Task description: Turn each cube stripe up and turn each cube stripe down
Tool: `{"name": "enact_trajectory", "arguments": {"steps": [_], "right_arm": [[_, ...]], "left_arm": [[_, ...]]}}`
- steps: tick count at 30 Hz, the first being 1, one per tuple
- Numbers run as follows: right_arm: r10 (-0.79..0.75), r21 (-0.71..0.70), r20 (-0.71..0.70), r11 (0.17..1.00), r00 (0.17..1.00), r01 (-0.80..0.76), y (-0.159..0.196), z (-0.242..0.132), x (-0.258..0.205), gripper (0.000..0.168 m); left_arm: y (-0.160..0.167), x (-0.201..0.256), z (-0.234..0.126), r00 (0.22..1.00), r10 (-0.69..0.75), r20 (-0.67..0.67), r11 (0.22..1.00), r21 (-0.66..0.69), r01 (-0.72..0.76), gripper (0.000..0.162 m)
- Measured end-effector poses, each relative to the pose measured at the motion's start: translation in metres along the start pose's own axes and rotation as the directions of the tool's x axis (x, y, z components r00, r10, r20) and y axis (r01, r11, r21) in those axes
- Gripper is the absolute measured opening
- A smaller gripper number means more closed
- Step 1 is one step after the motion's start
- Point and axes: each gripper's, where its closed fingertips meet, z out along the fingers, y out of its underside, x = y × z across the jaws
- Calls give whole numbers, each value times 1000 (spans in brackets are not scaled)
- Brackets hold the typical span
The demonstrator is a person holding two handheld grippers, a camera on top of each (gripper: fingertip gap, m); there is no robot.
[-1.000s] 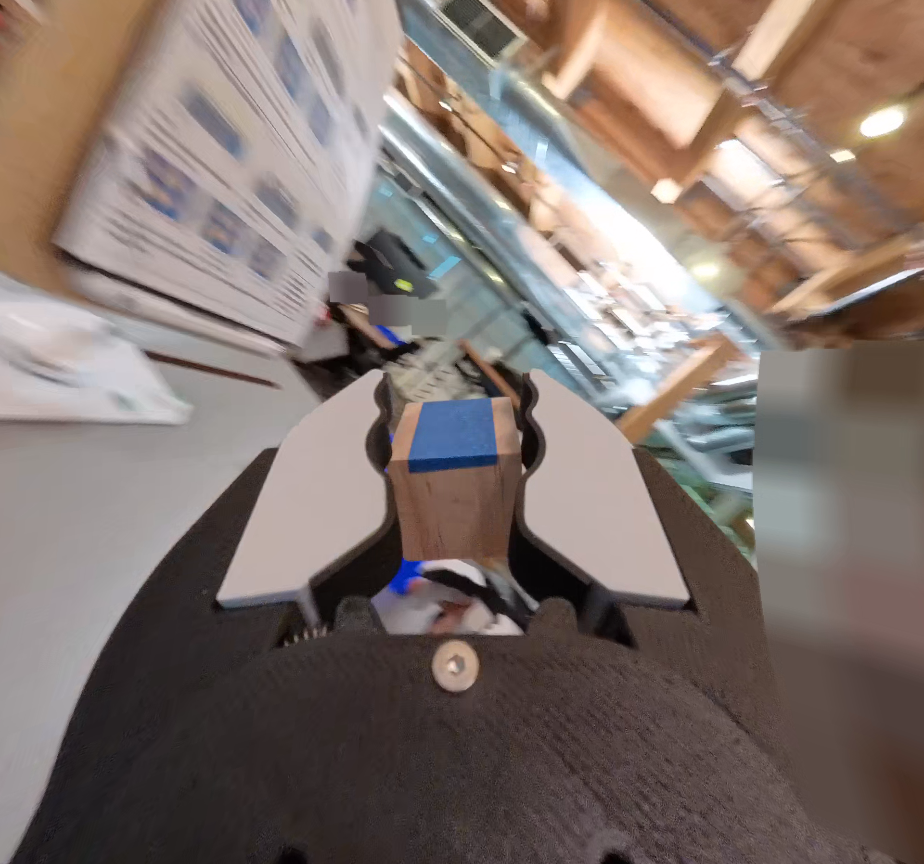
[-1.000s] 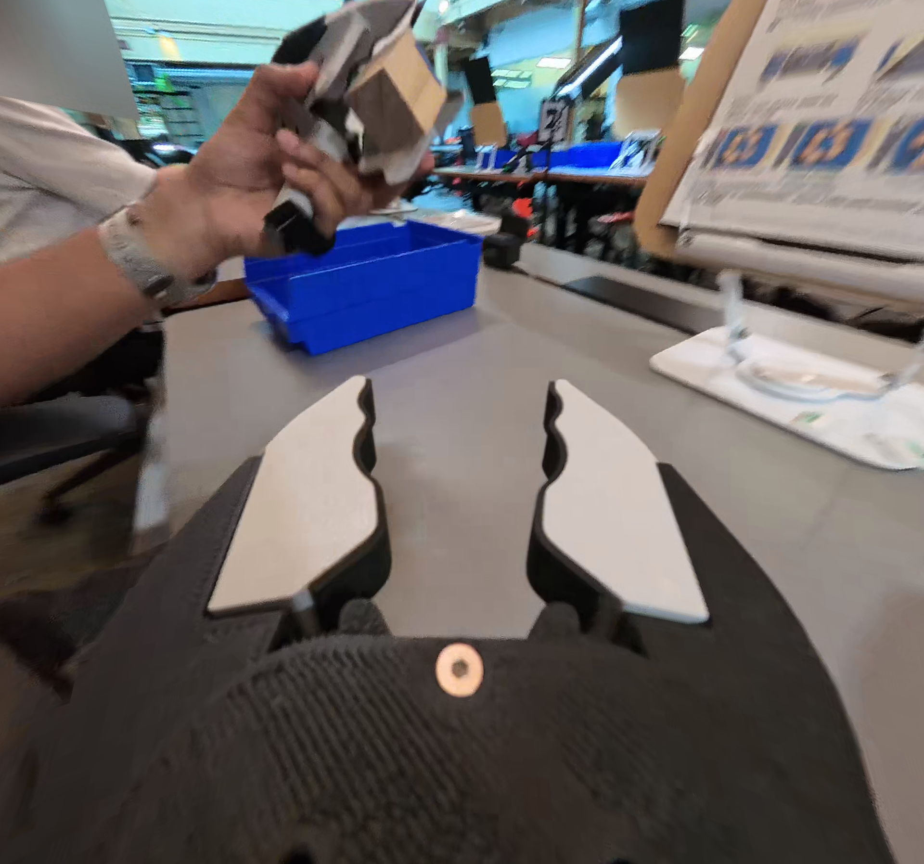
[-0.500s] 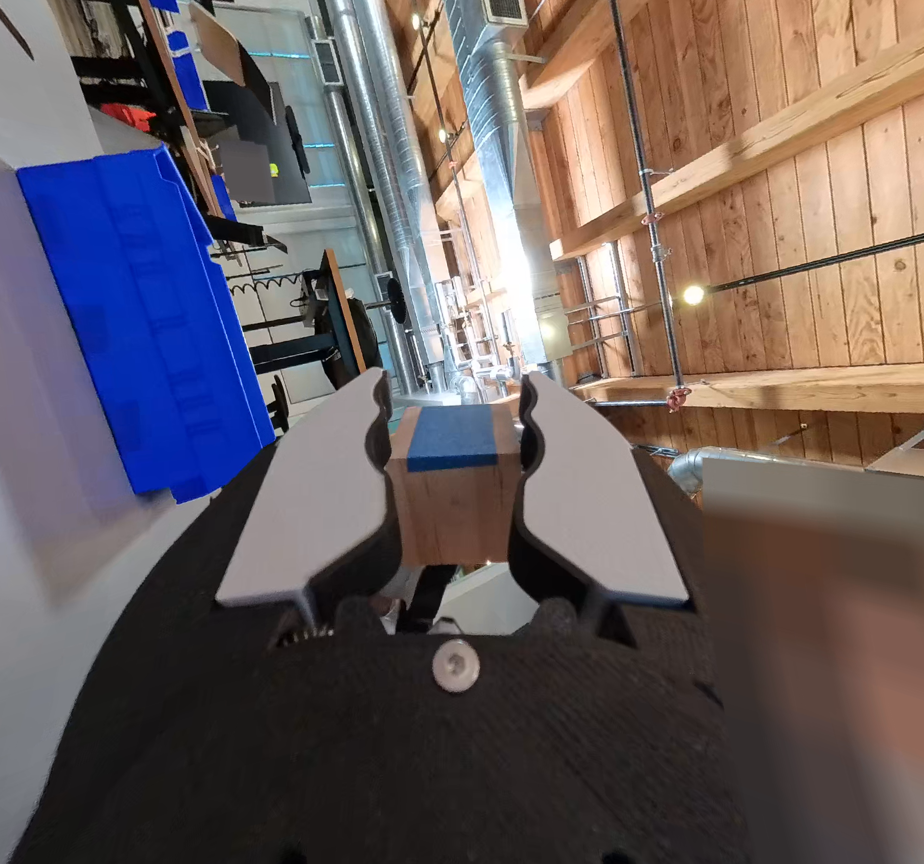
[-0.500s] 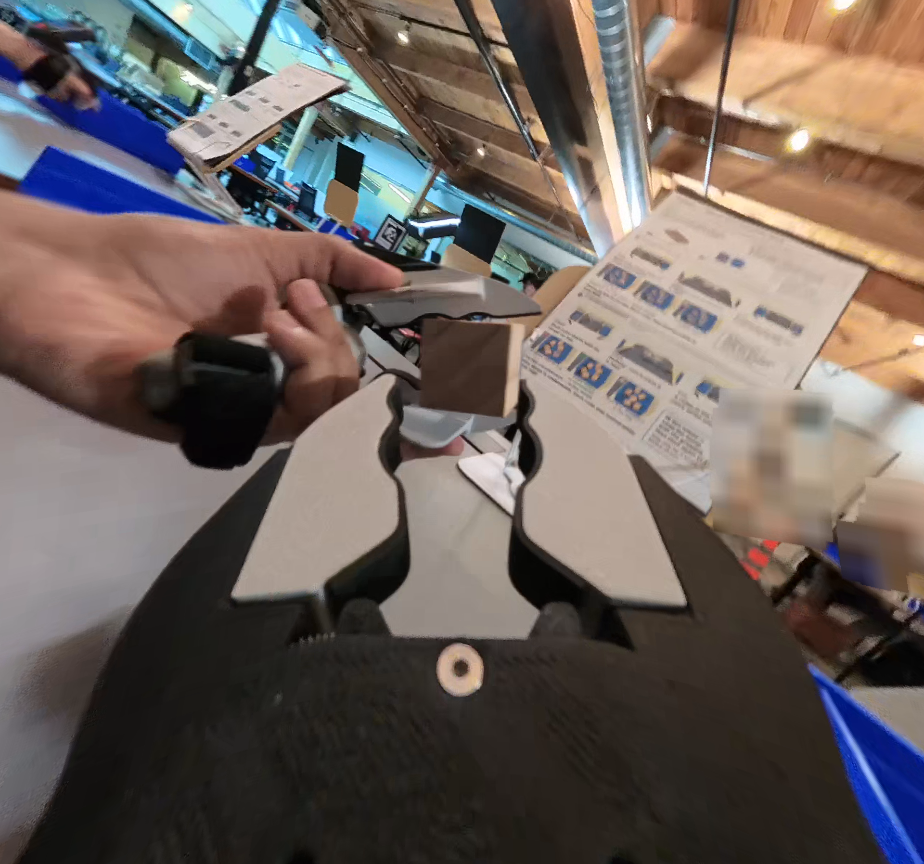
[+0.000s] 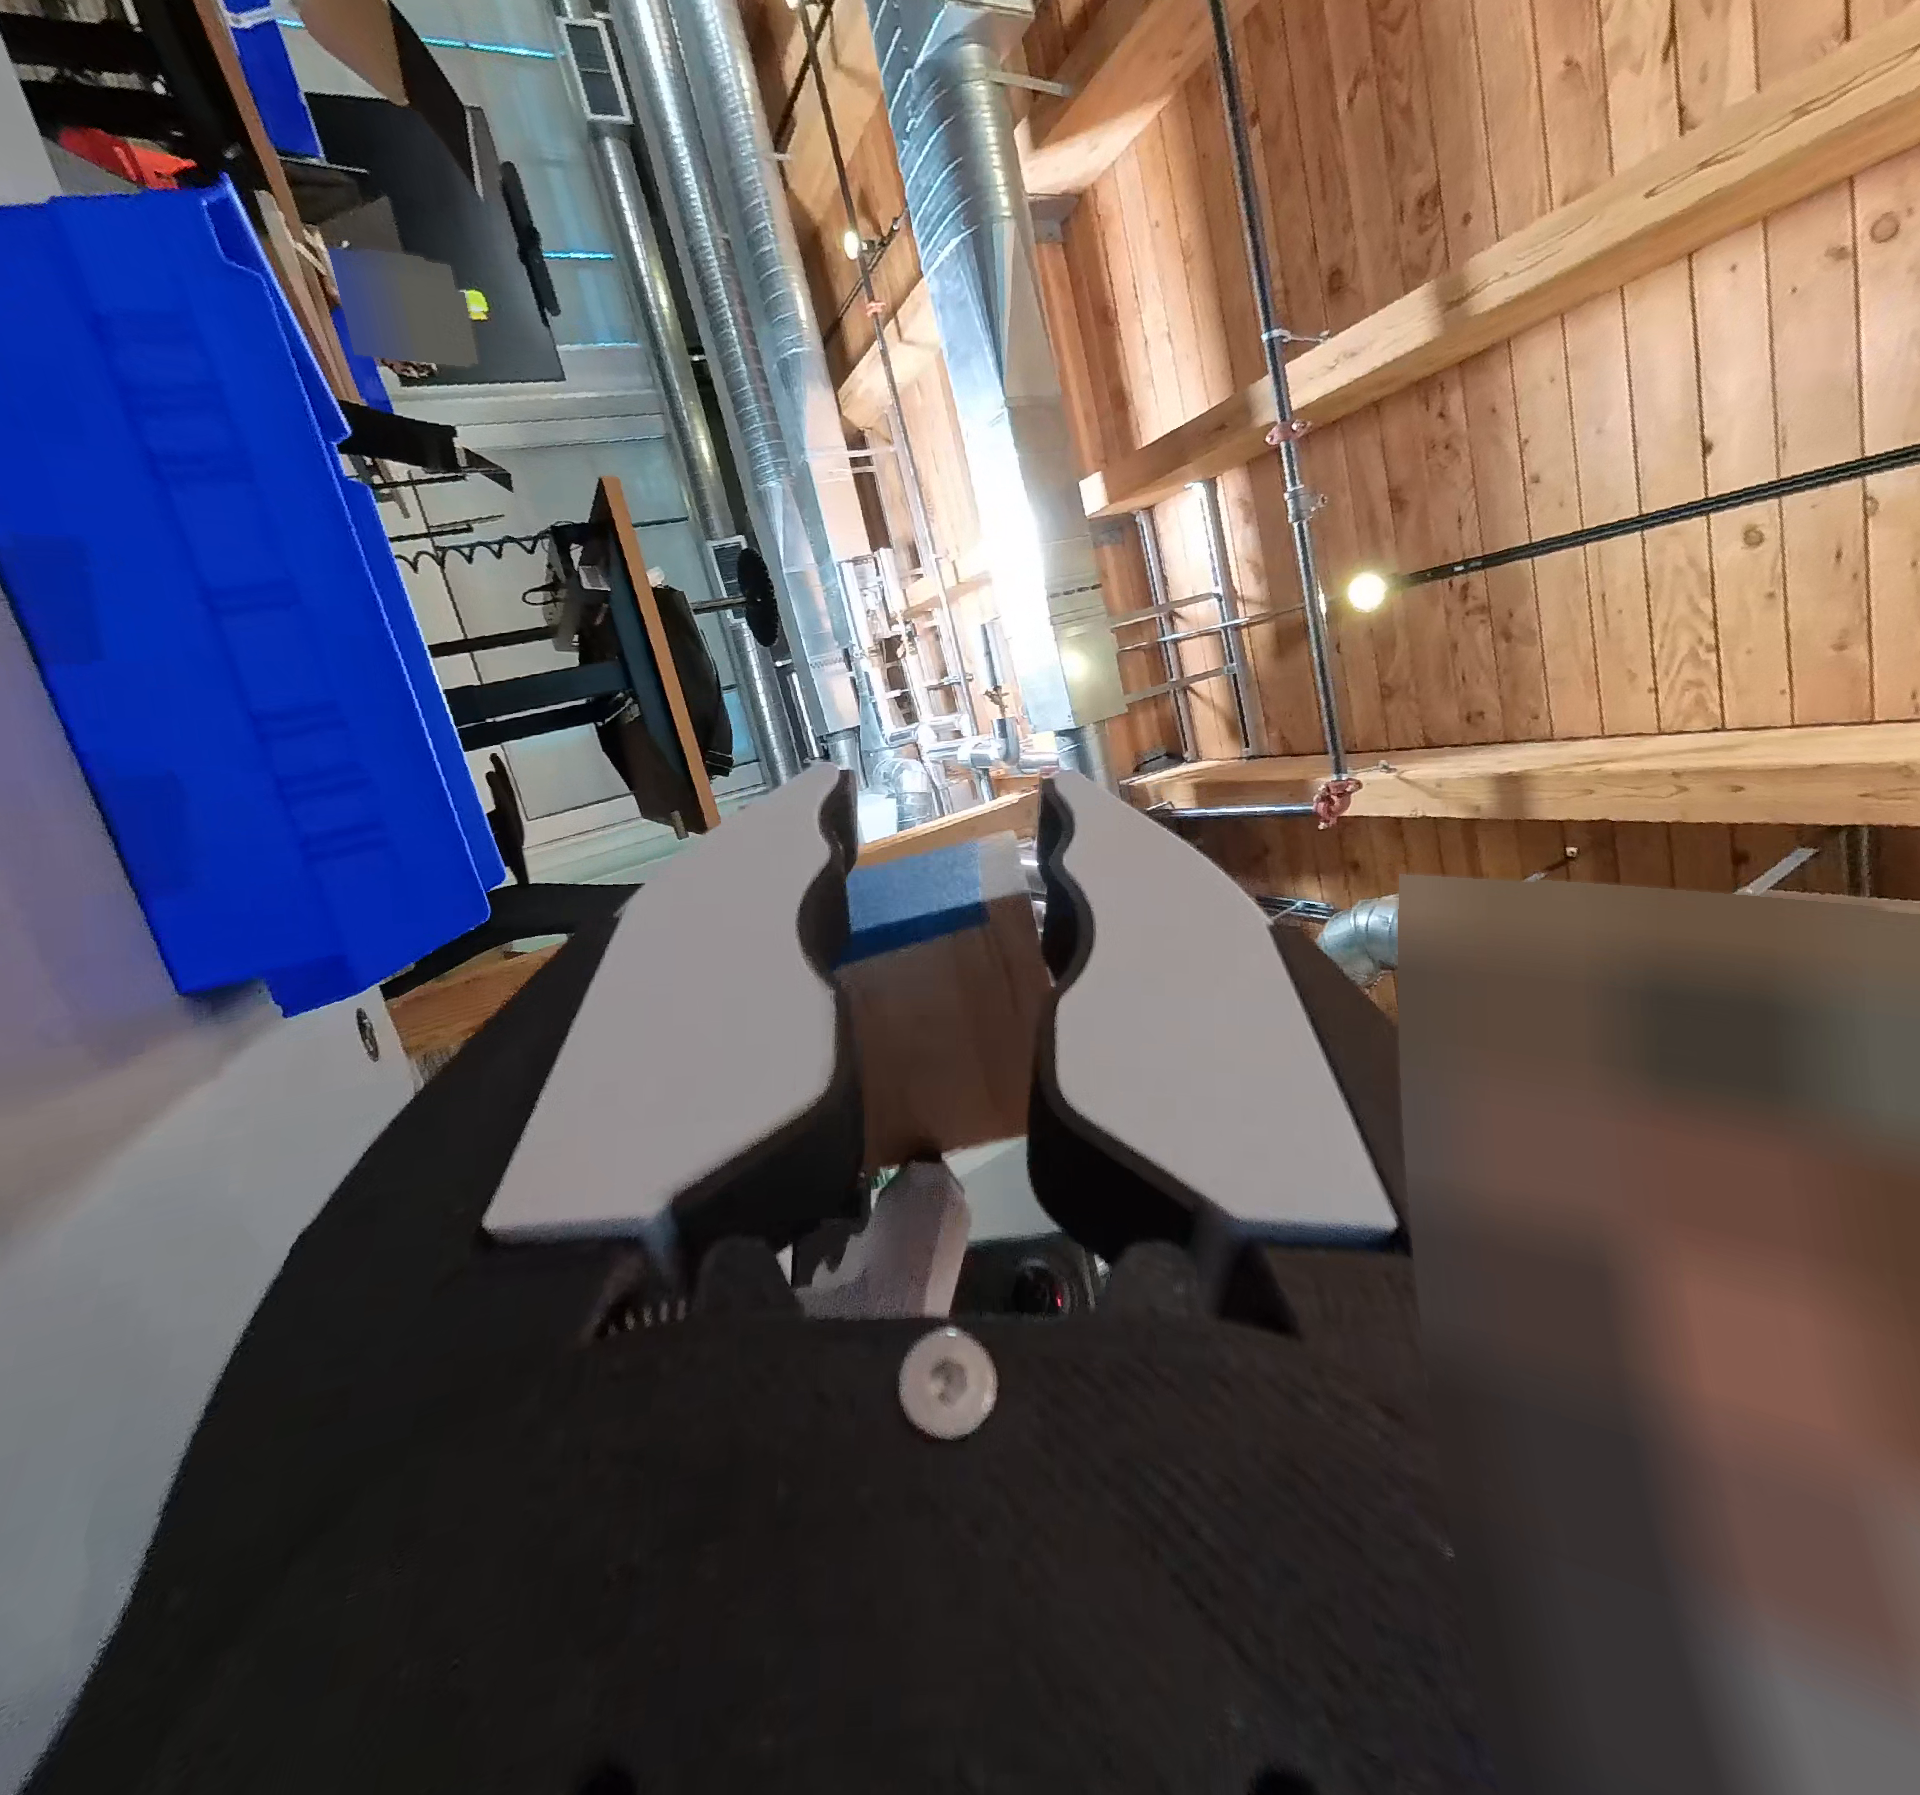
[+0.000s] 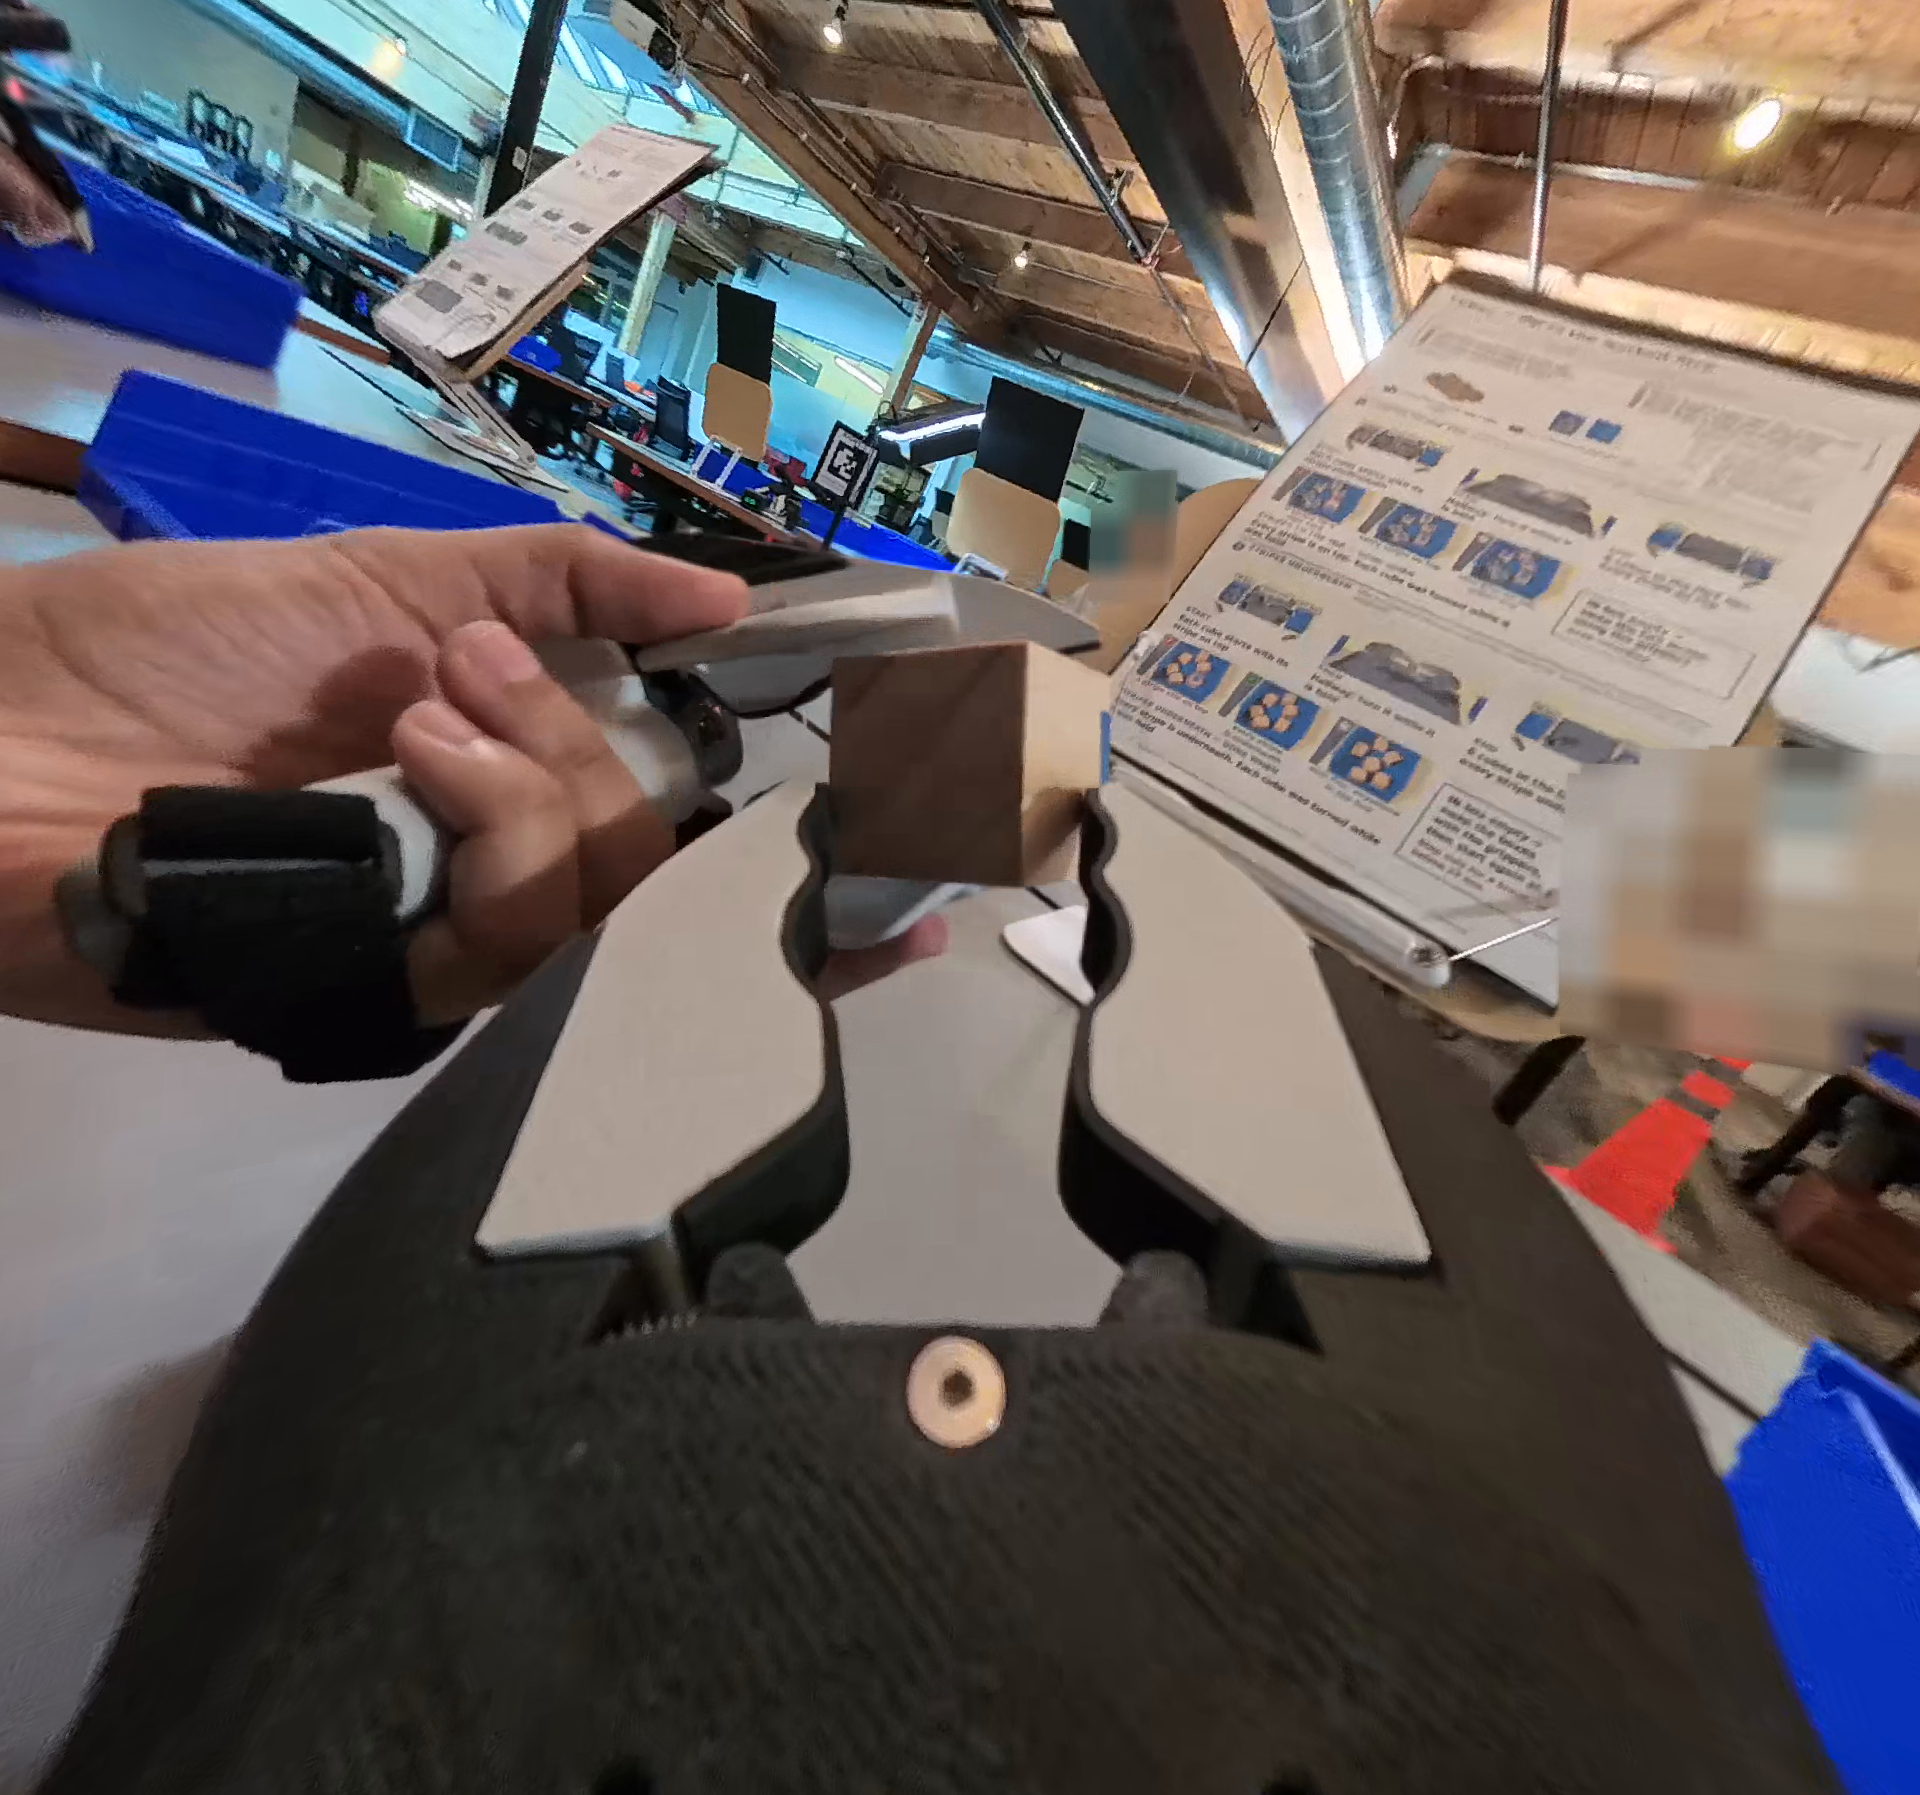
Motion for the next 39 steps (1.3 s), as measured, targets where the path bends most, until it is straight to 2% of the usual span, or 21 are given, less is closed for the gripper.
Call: {"name": "enact_trajectory", "arguments": {"steps": [3, 7, 11, 13, 15, 17, 19, 21, 24, 27, 30, 35, 37, 39], "right_arm": [[86, 7, 5, 996, 996, -86, -2, -3, 12, 46], [113, 35, -68, 993, 991, -111, -9, -13, 50, 46], [74, 1, -205, 997, 976, -75, -12, -29, 121, 46], [69, -74, -294, 993, 953, -94, -2, -39, 170, 46], [96, -146, -378, 976, 921, -162, 14, -53, 221, 46], [141, -222, -459, 938, 877, -266, 46, -69, 273, 46], [164, -306, -555, 871, 815, -384, 93, -89, 320, 47], [94, -420, -630, 794, 771, -440, 148, -107, 353, 47], [115, -535, -639, 644, 760, -547, 214, -115, 358, 47], [170, -602, -640, 494, 749, -627, 256, -114, 346, 47], [151, -649, -662, 373, 734, -663, 291, -121, 344, 47], [248, -568, -720, 327, 649, -755, 310, -121, 349, 45], [264, -540, -741, 312, 618, -781, 310, -123, 352, 53], [244, -542, -742, 331, 625, -772, 303, -126, 356, 58]], "left_arm": [[-5, 1, -5, 999, 9, -31, 1000, 11, -8, 36], [-13, -15, -17, 999, 39, 32, 999, 12, -39, 44], [-25, -42, -35, 993, 54, 109, 998, 20, -57, 48], [-30, -50, -39, 991, 47, 122, 998, 31, -51, 49], [-29, -51, -38, 990, 64, 126, 998, 13, -66, 49], [-25, -50, -35, 985, 108, 138, 994, -17, -106, 50], [-21, -50, -33, 974, 164, 157, 986, -51, -158, 51], [-18, -53, -32, 957, 220, 191, 974, -95, -205, 52], [-12, -59, -31, 918, 312, 244, 946, -172, -275, 58], [-9, -63, -31, 865, 420, 274, 901, -244, -359, 60], [-2, -70, -31, 804, 518, 291, 843, -332, -423, 62], [10, -80, -35, 745, 598, 296, 780, -430, -455, 63], [11, -81, -38, 745, 596, 299, 780, -438, -448, 63], [9, -80, -39, 758, 578, 302, 794, -423, -437, 63]]}}
